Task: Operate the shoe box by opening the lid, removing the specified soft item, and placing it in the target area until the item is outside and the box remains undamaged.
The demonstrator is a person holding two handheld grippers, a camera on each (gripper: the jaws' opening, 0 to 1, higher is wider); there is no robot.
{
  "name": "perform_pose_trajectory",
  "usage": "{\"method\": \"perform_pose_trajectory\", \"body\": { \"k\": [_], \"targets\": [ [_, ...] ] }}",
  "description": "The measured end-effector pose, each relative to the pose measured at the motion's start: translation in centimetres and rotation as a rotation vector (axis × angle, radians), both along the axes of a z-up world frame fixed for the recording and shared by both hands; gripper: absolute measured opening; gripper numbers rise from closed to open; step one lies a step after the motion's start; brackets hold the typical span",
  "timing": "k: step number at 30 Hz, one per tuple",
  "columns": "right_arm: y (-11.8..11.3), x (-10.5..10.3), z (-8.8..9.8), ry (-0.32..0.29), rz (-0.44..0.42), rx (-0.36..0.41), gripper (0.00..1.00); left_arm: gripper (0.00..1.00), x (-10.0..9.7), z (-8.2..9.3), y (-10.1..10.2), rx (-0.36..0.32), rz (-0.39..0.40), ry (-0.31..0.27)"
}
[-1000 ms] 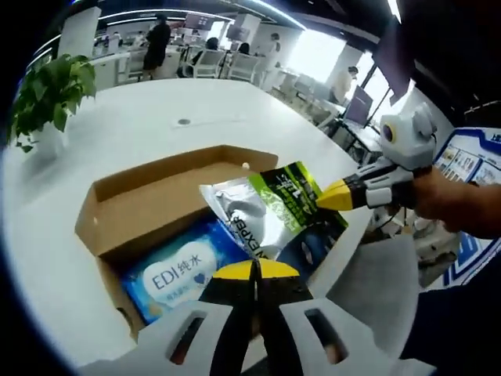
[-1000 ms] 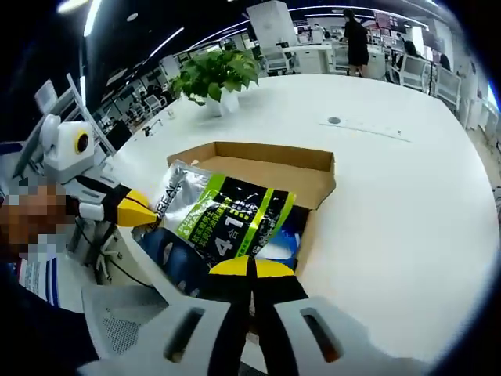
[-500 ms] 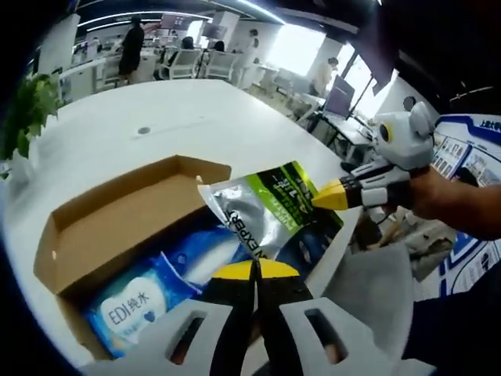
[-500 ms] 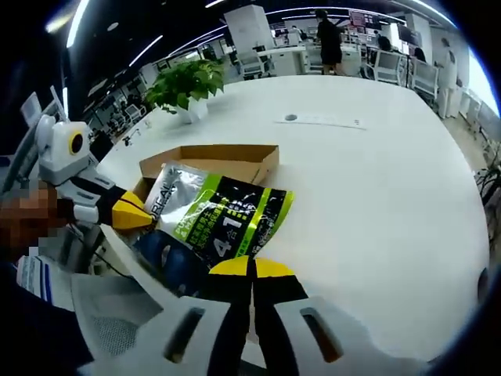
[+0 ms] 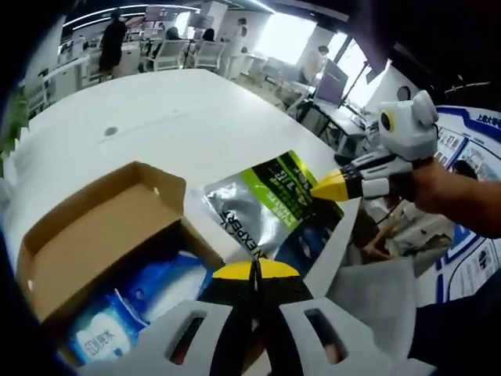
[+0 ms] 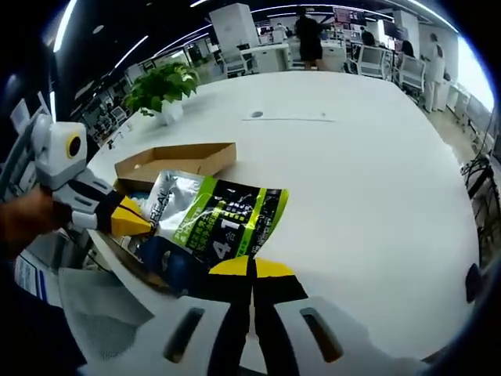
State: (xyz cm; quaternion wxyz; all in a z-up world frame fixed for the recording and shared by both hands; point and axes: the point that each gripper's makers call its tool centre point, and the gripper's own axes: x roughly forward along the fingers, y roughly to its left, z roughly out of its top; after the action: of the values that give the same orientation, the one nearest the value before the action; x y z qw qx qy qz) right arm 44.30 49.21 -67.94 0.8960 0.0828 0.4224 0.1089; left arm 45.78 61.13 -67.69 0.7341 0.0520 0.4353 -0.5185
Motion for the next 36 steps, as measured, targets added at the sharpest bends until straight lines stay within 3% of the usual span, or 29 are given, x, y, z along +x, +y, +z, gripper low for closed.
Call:
{"method": "perform_pose_trajectory", "body": {
  "k": [12,36],
  "targets": [
    [-3.0,1.1,-1.9,0.026,-0.011,-0.001,0.0,0.0,0.8,-1.9,-3.0,0.026,-0.018,0.027],
    [-5.6,4.2,-5.5,0.061,0.013,0.011,0.0,0.0,3.3,-5.6,-5.6,0.115,-0.013,0.027]
  ]
}}
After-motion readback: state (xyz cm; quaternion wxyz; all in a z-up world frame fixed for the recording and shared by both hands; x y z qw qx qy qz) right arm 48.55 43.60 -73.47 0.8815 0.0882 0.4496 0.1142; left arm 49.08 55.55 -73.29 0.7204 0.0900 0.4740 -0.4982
